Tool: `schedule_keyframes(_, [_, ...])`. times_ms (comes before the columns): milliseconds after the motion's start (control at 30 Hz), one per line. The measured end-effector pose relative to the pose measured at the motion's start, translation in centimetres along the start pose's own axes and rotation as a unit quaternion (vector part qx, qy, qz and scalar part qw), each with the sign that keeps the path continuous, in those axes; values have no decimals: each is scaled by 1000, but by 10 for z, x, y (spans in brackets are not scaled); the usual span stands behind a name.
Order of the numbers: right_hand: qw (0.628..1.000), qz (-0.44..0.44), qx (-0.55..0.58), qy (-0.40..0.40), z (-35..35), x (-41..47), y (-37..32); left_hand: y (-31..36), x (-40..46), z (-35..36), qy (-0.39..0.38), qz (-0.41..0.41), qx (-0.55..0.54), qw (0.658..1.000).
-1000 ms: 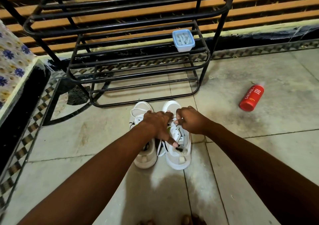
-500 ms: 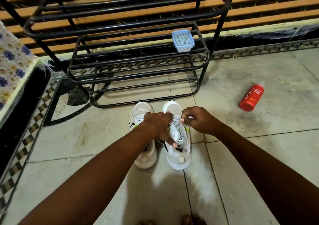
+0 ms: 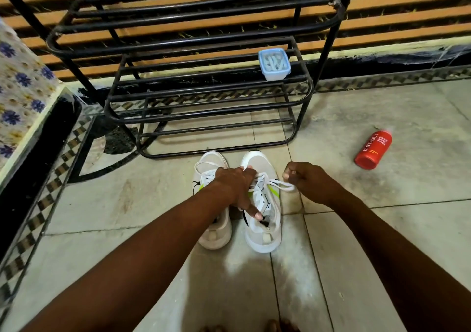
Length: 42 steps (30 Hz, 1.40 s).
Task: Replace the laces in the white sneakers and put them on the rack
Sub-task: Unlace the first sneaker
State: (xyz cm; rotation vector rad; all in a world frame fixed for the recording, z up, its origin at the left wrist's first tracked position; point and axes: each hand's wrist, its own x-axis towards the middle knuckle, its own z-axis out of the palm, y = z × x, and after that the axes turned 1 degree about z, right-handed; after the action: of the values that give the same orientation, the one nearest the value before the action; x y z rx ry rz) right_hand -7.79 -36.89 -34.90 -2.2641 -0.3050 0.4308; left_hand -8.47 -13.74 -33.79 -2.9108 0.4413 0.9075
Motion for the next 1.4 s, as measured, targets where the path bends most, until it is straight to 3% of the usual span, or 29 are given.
schedule_keyframes(167, [997, -60, 16, 53, 10, -1, -16, -1, 2, 1, -2, -1, 3, 1000])
schedule_keyframes(267, [993, -72, -95, -10, 15, 7, -11, -2, 1, 3, -2, -1, 7, 1000])
schedule_keyframes(333, [993, -74, -95, -16, 19, 10, -11, -2, 1, 2, -3, -1, 14, 1000])
schedule_keyframes(467, [985, -149, 17, 83, 17, 3, -25, -2, 0, 2, 0, 0, 10, 1000])
schedule_keyframes(567, [963, -117, 222, 96, 4, -1, -41, -1, -1, 1, -1, -1, 1, 1000])
schedule_keyframes(633, [958, -98, 253, 97, -4, -3, -46, -2, -1, 1, 0, -1, 0, 1000])
schedule_keyframes(733, [992, -108, 32, 49, -6, -3, -36, -3, -2, 1, -4, -3, -5, 1000])
schedule_keyframes(867, [969, -112, -206, -78, 14, -2, -23, -3, -2, 3, 4, 2, -6, 1000])
schedule_keyframes(1033, [943, -123, -301, -72, 15, 3, -23, -4, -4, 3, 10, 3, -13, 1000])
schedule_keyframes(1133, [952, -167, -254, -22, 11, 9, -22, -3, -4, 5, 19, 6, -19, 1000])
schedule_keyframes(1267, [955, -197, -119, 187, 13, 7, -27, -4, -4, 5, 26, 5, -24, 999])
schedule_keyframes(1333, [961, -154, 26, 228, 17, 2, -35, -4, -3, 5, 26, 6, -24, 999])
schedule_keyframes(1400, [951, -69, 230, 196, 24, -1, -42, -4, -3, 4, 24, 7, -24, 999])
